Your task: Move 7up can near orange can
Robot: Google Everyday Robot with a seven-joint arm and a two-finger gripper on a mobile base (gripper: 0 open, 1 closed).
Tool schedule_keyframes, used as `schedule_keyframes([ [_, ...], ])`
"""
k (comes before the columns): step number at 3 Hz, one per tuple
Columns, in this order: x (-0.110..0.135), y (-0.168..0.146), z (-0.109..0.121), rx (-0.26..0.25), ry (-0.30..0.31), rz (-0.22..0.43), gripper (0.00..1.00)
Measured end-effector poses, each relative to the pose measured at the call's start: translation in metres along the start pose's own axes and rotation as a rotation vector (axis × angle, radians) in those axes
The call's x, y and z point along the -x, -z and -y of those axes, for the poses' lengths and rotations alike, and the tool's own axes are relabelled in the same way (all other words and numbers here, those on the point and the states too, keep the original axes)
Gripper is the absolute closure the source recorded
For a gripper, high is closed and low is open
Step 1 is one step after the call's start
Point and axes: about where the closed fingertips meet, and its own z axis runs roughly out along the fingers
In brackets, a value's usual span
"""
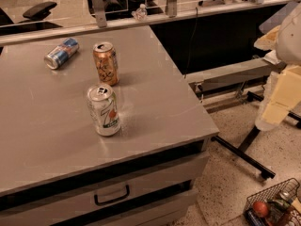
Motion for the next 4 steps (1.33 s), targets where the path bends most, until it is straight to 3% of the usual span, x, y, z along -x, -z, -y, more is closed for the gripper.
schedule_keyframes([
  [2, 0.042, -0.027, -0.009, 0.008, -0.133, 0.382, 0.00],
  [3, 0.074, -0.038, -0.017, -0.002, -0.145, 0.577, 0.00],
  [4, 0.114, -0.030, -0.034, 0.019, -0.084, 0.751, 0.00],
])
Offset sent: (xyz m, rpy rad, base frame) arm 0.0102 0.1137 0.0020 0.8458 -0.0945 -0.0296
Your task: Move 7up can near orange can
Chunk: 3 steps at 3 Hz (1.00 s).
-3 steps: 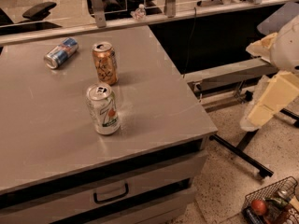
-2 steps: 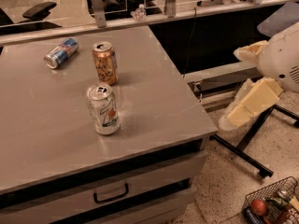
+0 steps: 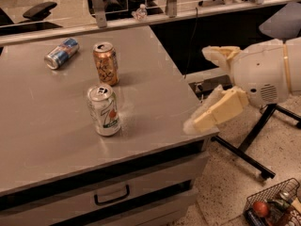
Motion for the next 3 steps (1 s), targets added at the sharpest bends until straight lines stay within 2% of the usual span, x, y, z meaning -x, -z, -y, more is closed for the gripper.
schedule_keyframes([
  [1, 0.020, -0.004, -0.008, 0.019, 0.019, 0.061, 0.00],
  [2, 0.014, -0.018, -0.015, 0.003, -0.015, 0.081, 0.00],
  [3, 0.019, -0.056, -0.029, 0.049, -0.032, 0.148, 0.00],
])
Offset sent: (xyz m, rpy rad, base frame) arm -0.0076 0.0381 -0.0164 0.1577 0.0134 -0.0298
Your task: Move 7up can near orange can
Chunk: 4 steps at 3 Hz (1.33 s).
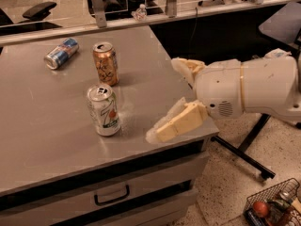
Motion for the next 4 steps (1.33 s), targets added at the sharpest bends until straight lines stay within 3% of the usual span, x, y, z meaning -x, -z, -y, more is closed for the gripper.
schedule_keyframes([
  [1, 0.003, -0.055, -0.017, 0.082, 0.012, 0.081, 0.00],
  [2, 0.001, -0.081, -0.024, 0.104, 0.014, 0.107, 0.00],
  [4, -0.015, -0.125, -0.014, 0.086, -0.033, 0.159, 0.00],
])
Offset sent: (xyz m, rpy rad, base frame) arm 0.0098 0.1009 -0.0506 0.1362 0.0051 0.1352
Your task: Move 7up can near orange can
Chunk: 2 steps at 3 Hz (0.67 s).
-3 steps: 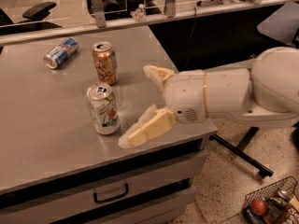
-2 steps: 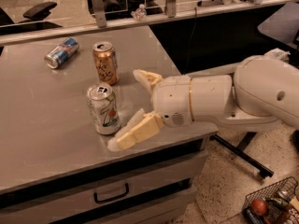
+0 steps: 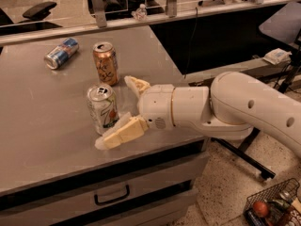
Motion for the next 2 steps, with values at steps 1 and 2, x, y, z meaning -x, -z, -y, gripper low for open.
schedule_keyframes([
  [1, -0.004, -0.016, 0.001, 0.009, -0.012, 0.022, 0.00],
  [2, -0.003, -0.029, 0.000, 0.034, -0.007, 0.037, 0.23],
])
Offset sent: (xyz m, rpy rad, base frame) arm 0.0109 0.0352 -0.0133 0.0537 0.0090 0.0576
